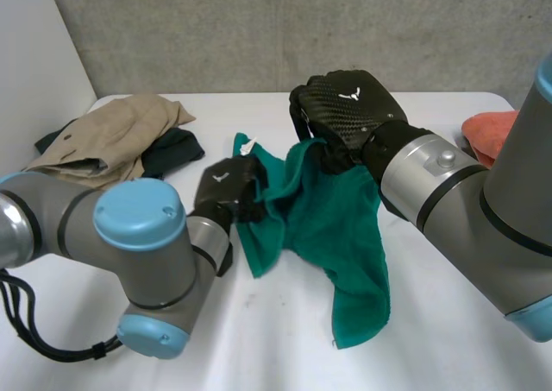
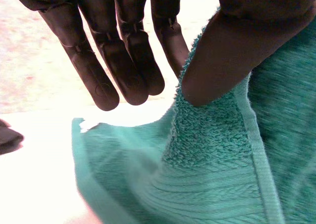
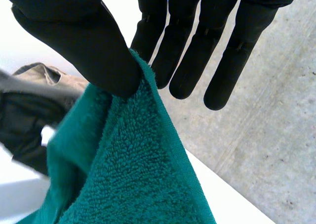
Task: Fold the laundry.
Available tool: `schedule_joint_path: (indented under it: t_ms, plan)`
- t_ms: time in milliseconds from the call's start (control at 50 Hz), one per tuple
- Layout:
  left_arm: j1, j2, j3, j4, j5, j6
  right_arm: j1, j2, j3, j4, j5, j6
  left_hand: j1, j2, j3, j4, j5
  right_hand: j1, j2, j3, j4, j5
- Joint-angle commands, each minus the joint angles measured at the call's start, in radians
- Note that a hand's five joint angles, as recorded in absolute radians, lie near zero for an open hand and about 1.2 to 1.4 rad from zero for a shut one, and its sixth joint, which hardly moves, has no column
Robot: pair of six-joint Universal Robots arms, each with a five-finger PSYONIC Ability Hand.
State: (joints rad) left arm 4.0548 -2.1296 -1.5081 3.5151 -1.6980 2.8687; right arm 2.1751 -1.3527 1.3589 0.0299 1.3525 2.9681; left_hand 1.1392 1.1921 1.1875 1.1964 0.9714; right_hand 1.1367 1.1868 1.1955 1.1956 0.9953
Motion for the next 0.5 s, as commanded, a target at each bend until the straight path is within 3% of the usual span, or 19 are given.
schedule_joint_path:
  t_ms: [20,80,100,120,140,160,340,500]
  plan:
    - [0.079,0.129,-0.064,-0.033,-0.022,0.044,-0.043,0.010,0.028,0.007,-0.007,-0.011,0.257,0.204,0.209,0.200,0.250,0.260,0.209,0.201,0.201,0.226]
    - [0.127,0.194,-0.101,-0.050,-0.006,0.079,-0.051,0.026,0.037,0.012,-0.010,-0.011,0.257,0.204,0.209,0.200,0.250,0.260,0.209,0.201,0.201,0.226]
    - [0.131,0.206,-0.107,-0.054,0.001,0.090,-0.051,0.029,0.037,0.015,-0.007,-0.011,0.257,0.204,0.209,0.200,0.250,0.086,0.036,0.027,0.027,0.053]
    - [0.136,0.220,-0.115,-0.062,0.009,0.102,-0.054,0.032,0.039,0.015,-0.006,-0.012,0.257,0.204,0.209,0.200,0.250,-0.174,-0.224,-0.233,-0.233,-0.207]
    - [0.144,0.247,-0.125,-0.083,0.029,0.131,-0.066,0.035,0.040,0.018,-0.004,-0.012,0.257,0.204,0.209,0.200,0.250,-0.770,-0.820,-0.829,-0.829,-0.803]
    - [0.145,0.261,-0.130,-0.096,0.040,0.147,-0.070,0.035,0.039,0.019,-0.006,-0.012,0.257,0.204,0.209,0.200,0.250,-0.962,-1.012,-1.021,-1.021,-0.995]
    - [0.190,0.416,-0.133,-0.197,0.077,0.276,-0.296,0.050,0.000,0.071,-0.038,-0.020,0.257,0.204,0.209,0.200,0.250,-0.962,-1.012,-1.021,-1.021,-0.995]
    - [0.184,0.510,-0.055,-0.252,0.078,0.307,-0.400,0.253,-0.121,0.229,-0.167,-0.197,0.257,0.204,0.209,0.200,0.250,-0.962,-1.012,-1.021,-1.021,-0.995]
